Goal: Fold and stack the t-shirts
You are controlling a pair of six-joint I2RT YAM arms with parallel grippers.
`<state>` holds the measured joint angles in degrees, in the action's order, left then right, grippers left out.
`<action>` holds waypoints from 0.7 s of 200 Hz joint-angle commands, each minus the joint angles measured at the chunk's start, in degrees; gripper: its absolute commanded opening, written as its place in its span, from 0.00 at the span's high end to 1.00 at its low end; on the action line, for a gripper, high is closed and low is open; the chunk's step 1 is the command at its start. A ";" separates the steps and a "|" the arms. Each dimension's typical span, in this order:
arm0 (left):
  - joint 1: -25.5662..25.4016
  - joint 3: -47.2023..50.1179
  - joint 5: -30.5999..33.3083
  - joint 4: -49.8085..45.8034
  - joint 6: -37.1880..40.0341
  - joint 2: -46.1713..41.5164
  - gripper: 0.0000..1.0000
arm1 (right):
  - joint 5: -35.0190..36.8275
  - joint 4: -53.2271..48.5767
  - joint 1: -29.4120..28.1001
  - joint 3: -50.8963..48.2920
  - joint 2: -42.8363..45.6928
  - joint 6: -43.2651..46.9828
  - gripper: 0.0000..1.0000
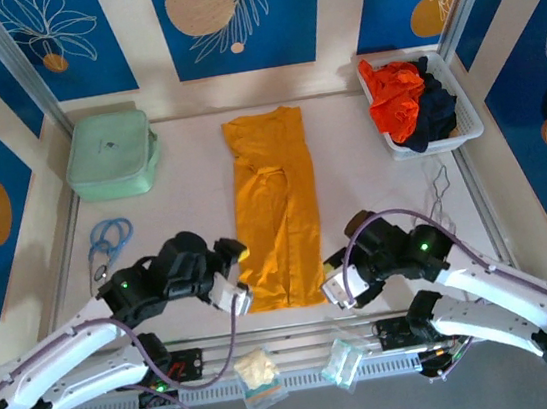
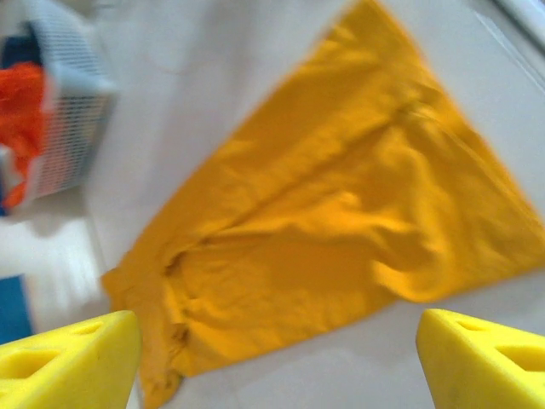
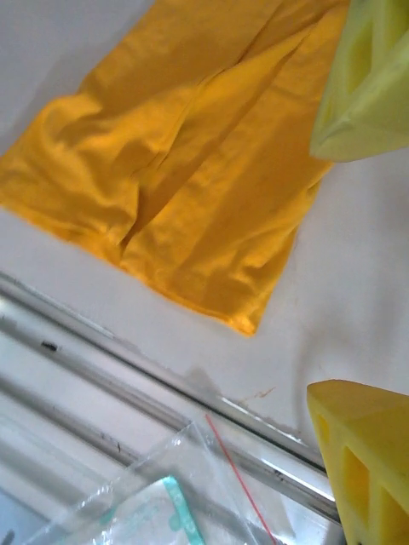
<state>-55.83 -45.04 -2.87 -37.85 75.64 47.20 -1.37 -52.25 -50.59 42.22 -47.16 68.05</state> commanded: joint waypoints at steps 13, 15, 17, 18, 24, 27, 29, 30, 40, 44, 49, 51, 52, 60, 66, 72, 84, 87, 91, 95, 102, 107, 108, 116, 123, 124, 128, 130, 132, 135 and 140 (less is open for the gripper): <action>-2.88 3.09 2.89 -6.89 8.30 1.98 0.21 | 2.59 -2.22 -4.69 -0.01 -6.32 5.30 0.32; -3.03 3.35 2.88 -6.87 8.37 2.21 0.22 | 2.59 -2.19 -4.87 -0.02 -6.75 5.33 0.32; -3.22 3.66 2.77 -6.78 8.25 2.44 0.22 | 2.60 -2.12 -4.98 0.04 -7.23 5.33 0.32; -3.31 3.78 2.73 -6.75 8.19 2.54 0.22 | 2.55 -2.09 -5.01 0.09 -7.46 5.29 0.32; -3.99 4.60 2.47 -6.46 8.04 3.13 0.24 | 2.47 -1.79 -5.44 0.06 -8.55 4.96 0.32; -4.41 5.12 2.36 -6.31 7.99 3.56 0.25 | 2.35 -1.47 -5.61 0.08 -9.14 4.78 0.32; -4.67 5.46 2.28 -6.04 8.01 3.79 0.26 | 2.25 -1.30 -5.65 0.09 -9.46 4.61 0.32; -4.78 5.65 2.28 -5.94 7.96 3.91 0.26 | 2.20 -1.20 -5.70 0.07 -9.58 4.49 0.32; -6.02 7.33 2.09 -4.57 7.73 5.15 0.28 | 1.81 -0.18 -5.96 0.17 -11.17 3.71 0.33; -6.40 7.84 1.97 -3.97 7.64 5.80 0.29 | 1.95 0.25 -6.06 0.21 -11.78 3.40 0.33; -6.84 8.38 1.84 -3.21 7.40 6.55 0.30 | 2.23 0.85 -6.18 0.18 -12.54 2.85 0.33; -6.97 8.63 1.78 -2.78 7.32 6.84 0.31 | 2.35 1.08 -6.23 0.22 -12.83 2.69 0.33; -7.03 8.73 1.71 -2.60 7.24 6.98 0.31 | 2.43 1.13 -6.21 0.18 -13.03 2.65 0.33; -7.18 9.38 1.04 -1.31 6.48 8.07 0.32 | 3.33 1.67 -6.69 0.29 -14.38 2.07 0.34; -7.19 9.75 0.23 -0.76 6.02 8.84 0.33 | 4.10 1.86 -7.09 0.29 -15.51 1.58 0.35; -7.23 10.14 -0.35 -0.36 5.60 9.48 0.35 | 4.92 1.88 -7.51 0.37 -16.69 1.15 0.35; -7.20 10.78 -1.70 0.13 5.16 10.80 0.38 | 6.11 2.10 -8.13 0.65 -18.94 0.23 0.36; -7.24 10.99 -2.00 0.27 5.02 11.11 0.38 | 6.35 2.13 -8.22 0.69 -19.46 0.00 0.36; -7.21 11.26 -2.38 0.46 4.89 11.53 0.38 | 6.60 2.19 -8.31 0.78 -20.15 -0.20 0.36; -7.24 11.45 -2.75 0.73 4.60 11.94 0.39 | 6.84 2.23 -8.54 0.97 -20.87 -0.47 0.37; -7.19 11.91 -3.24 1.25 4.24 12.67 0.38 | 7.19 2.57 -8.50 1.13 -21.89 -0.82 0.37; -7.19 12.22 -3.40 1.69 4.09 13.18 0.38 | 7.45 3.15 -8.54 1.25 -22.65 -1.13 0.38; -7.19 12.24 -3.47 1.75 4.09 13.27 0.38 | 7.48 3.18 -8.55 1.27 -22.77 -1.15 0.38; -7.22 12.64 -3.79 2.43 3.78 13.97 0.39 | 7.84 3.97 -8.52 1.33 -23.78 -1.31 0.38; -7.25 12.85 -3.98 2.89 3.66 14.56 0.39 | 8.02 4.61 -8.36 1.38 -24.69 -1.41 0.38; -7.22 12.90 -3.98 2.92 3.65 14.66 0.39 | 8.08 4.74 -8.33 1.42 -24.80 -1.38 0.38; -7.21 12.89 -4.06 3.07 3.67 15.00 0.39 | 8.20 5.13 -8.22 1.43 -25.29 -1.41 0.39; -7.19 12.87 -4.07 3.18 3.58 15.20 0.39 | 8.26 5.38 -8.15 1.46 -25.56 -1.47 0.39; -7.19 12.85 -4.07 3.30 3.54 15.40 0.39 | 8.30 5.57 -8.11 1.46 -25.82 -1.51 0.39; -7.23 12.83 -4.07 3.42 3.45 15.64 0.39 | 8.38 5.79 -7.95 1.60 -26.14 -1.54 0.39; -7.19 12.72 -4.07 3.60 3.34 16.13 0.39 | 8.46 6.24 -7.82 1.69 -26.75 -1.57 0.39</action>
<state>-62.61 -32.99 -3.88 -35.81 79.81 61.60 6.15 -48.23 -58.74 42.30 -71.85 67.64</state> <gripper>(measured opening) 0.612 0.612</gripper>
